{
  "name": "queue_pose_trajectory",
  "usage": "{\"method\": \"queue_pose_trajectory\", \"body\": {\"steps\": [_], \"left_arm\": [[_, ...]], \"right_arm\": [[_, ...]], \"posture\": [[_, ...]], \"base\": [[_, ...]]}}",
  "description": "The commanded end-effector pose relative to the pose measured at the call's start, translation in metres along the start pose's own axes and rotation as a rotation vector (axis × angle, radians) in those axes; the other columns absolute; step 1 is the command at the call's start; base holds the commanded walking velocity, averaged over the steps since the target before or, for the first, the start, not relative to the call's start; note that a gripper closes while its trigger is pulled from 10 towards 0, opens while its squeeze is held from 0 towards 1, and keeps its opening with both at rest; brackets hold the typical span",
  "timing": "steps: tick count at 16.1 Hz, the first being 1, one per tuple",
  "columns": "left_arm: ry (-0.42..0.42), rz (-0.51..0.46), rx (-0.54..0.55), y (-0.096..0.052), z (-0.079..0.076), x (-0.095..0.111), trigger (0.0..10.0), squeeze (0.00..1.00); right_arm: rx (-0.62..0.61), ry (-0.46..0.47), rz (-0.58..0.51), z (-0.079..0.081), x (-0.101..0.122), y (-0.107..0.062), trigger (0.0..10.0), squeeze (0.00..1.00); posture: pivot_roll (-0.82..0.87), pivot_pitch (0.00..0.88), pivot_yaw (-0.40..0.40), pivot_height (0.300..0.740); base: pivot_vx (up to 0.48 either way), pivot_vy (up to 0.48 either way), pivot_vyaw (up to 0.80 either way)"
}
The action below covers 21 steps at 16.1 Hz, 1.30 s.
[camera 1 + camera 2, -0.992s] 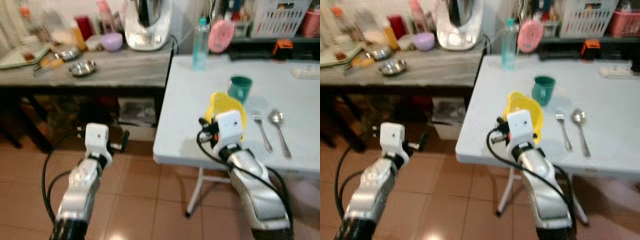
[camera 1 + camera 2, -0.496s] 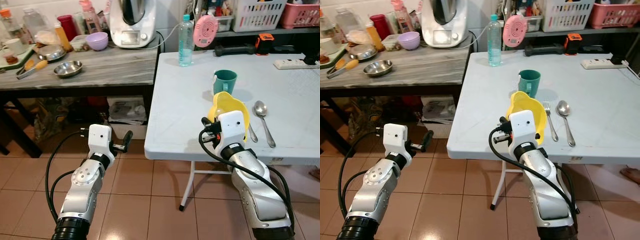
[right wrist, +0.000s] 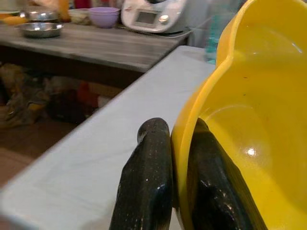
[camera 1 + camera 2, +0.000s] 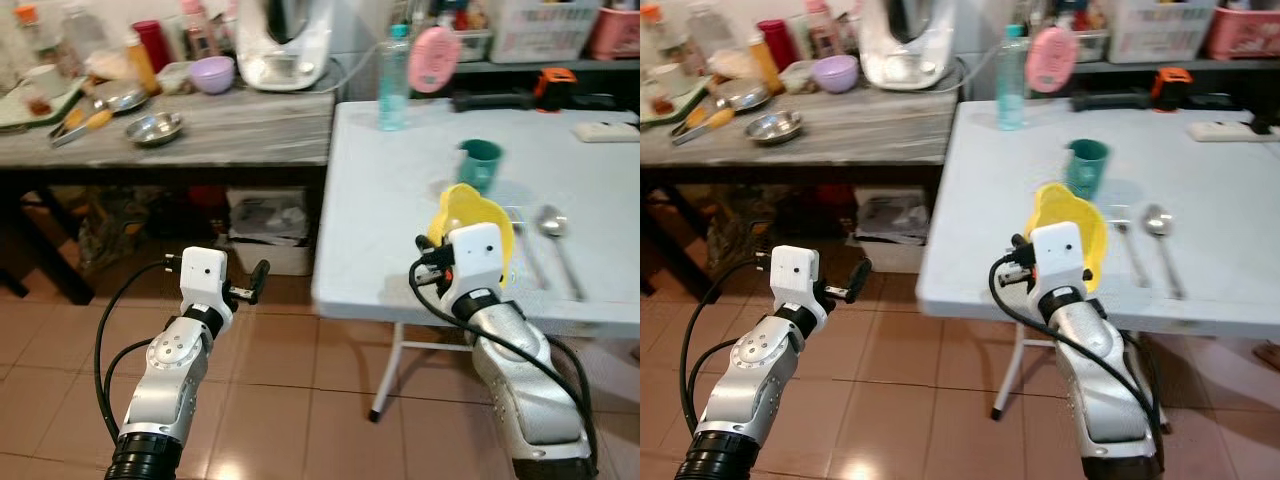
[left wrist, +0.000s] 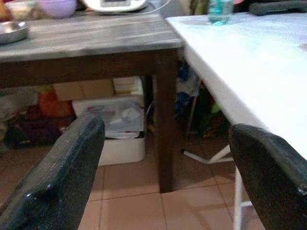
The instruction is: Setting the table
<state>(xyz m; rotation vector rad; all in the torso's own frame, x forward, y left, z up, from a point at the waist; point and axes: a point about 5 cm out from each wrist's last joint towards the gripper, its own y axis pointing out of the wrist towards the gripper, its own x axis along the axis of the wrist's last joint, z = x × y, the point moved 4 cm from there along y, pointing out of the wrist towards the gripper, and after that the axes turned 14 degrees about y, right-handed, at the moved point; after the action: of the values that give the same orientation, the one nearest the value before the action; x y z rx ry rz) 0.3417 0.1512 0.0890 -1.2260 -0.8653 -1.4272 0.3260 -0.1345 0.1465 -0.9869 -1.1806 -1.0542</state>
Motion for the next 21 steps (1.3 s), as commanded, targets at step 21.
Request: {"method": "queue_pose_trajectory", "body": {"steps": [21], "left_arm": [[0.019,0.015,-0.003,-0.034,-0.010,-0.015,10.0,0.00]], "right_arm": [[-0.124,0.031,-0.033,-0.034,-0.014,-0.049,10.0,0.00]], "posture": [[-0.10,0.000,0.091,0.740]], "base": [[0.000,0.480,0.00]]}}
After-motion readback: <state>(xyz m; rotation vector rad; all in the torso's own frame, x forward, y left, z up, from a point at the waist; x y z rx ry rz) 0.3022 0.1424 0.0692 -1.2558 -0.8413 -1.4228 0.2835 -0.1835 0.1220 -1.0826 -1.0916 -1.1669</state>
